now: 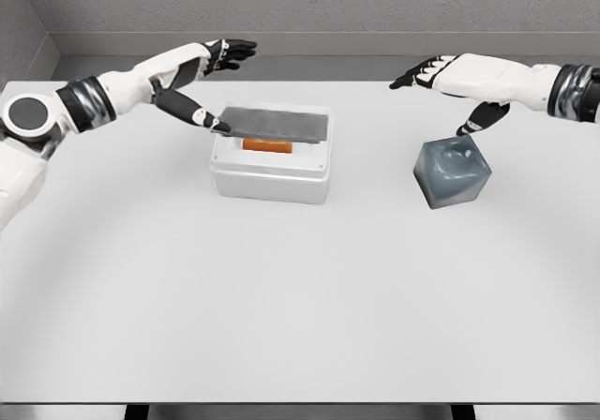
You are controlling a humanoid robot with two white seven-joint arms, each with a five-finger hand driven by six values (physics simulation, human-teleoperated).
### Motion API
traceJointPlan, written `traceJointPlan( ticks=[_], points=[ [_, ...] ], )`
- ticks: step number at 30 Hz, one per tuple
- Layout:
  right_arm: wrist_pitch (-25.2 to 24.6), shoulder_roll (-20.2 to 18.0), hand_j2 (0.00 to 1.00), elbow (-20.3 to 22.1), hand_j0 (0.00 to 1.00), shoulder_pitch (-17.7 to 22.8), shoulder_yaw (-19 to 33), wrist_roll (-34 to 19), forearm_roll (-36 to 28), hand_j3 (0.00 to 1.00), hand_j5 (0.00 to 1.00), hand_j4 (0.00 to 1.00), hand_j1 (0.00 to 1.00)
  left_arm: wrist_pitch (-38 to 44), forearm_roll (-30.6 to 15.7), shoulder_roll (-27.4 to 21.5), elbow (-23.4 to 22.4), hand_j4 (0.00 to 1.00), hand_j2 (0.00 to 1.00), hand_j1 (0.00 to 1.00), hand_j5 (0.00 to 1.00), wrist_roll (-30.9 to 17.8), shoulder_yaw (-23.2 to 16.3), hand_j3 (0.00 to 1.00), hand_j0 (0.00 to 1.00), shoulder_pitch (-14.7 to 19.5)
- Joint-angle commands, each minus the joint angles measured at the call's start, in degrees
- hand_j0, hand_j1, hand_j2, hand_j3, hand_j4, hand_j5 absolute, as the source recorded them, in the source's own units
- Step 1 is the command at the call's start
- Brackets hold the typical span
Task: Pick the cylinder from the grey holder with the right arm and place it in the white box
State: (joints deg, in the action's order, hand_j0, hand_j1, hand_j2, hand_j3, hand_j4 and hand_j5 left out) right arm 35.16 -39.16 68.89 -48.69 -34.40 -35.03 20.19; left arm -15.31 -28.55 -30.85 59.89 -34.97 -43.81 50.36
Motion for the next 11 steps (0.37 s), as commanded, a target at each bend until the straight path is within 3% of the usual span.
traceJointPlan(
  ticks=[1,5,7,9,11],
  points=[
    [-0.16,-0.04,1.0,0.01,1.0,0.0,0.03,0.03,-0.33,1.0,1.0,1.0,1.0,0.02,-0.37,-0.79,0.49,1.0,1.0,1.0,1.0,-0.03,0.04,1.0,1.0,0.0],
    [-0.16,-0.04,1.0,0.01,1.0,0.0,0.03,0.03,-0.33,1.0,1.0,1.0,1.0,-2.18,0.33,-2.99,-1.26,1.0,1.0,1.0,1.0,-0.03,0.04,1.0,1.0,-0.35],
    [-0.16,-0.13,1.0,0.01,1.0,0.0,0.03,0.03,-0.24,1.0,1.0,1.0,1.0,-4.9,0.51,-3.34,-7.32,1.0,1.0,1.0,1.0,-0.03,0.04,1.0,1.0,-0.79],
    [-0.16,-0.04,1.0,0.01,1.0,0.26,0.03,0.03,-0.33,1.0,1.0,1.0,1.0,-10.44,5.7,-3.34,-12.59,1.0,1.0,1.0,1.0,-0.03,0.04,1.0,1.0,-0.88],
    [-0.16,-0.04,1.0,0.01,1.0,0.53,0.03,0.03,-0.24,1.0,1.0,1.0,1.0,-15.63,5.7,-3.34,-16.91,1.0,1.0,1.0,1.0,-0.03,0.04,1.0,1.0,-0.88]
  ],
)
